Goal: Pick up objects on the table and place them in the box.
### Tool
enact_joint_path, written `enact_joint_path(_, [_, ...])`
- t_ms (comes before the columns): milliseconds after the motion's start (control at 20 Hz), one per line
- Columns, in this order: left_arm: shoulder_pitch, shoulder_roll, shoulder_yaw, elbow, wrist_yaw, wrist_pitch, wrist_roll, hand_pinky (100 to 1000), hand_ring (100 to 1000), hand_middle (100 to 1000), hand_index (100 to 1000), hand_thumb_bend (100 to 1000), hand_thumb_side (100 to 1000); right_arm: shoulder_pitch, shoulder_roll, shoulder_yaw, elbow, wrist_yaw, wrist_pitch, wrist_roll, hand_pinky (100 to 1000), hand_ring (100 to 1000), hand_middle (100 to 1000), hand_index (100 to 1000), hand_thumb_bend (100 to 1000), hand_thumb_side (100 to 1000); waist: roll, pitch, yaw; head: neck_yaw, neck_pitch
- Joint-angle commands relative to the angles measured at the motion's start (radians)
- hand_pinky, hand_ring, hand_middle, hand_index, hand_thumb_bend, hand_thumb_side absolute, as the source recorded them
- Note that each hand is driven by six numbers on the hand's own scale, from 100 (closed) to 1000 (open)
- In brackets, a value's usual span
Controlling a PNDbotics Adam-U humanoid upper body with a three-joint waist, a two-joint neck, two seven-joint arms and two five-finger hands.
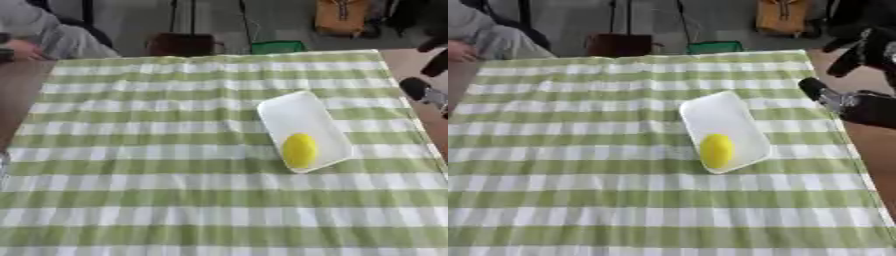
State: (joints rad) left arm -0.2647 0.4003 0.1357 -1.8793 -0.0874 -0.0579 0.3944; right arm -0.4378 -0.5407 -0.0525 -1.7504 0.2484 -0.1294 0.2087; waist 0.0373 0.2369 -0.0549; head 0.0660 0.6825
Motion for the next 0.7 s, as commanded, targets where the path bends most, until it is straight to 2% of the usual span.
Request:
enact_joint_path(50, [-0.011,-0.021,0.024,-0.011,0.005,-0.01,0.017,667,697,866,844,643,825,-0.005,-0.022,-0.013,-0.017,-0.001,0.003,-0.007,542,548,670,854,548,445,0.002,-0.02,0.007,0.013,0.013])
enact_joint_path(350, [-0.022,-0.065,0.019,-0.01,0.01,-0.022,0.016,663,691,861,843,636,828,-0.005,-0.017,-0.013,-0.018,-0.005,0.006,-0.012,539,548,672,855,555,447,0.006,-0.019,0.015,0.028,0.024])
enact_joint_path(700, [-0.025,-0.092,0.007,-0.014,0.016,-0.033,0.001,662,689,860,844,629,830,-0.004,-0.018,-0.017,-0.021,-0.006,0.008,-0.02,538,547,672,854,573,457,0.007,-0.013,0.016,0.041,0.022])
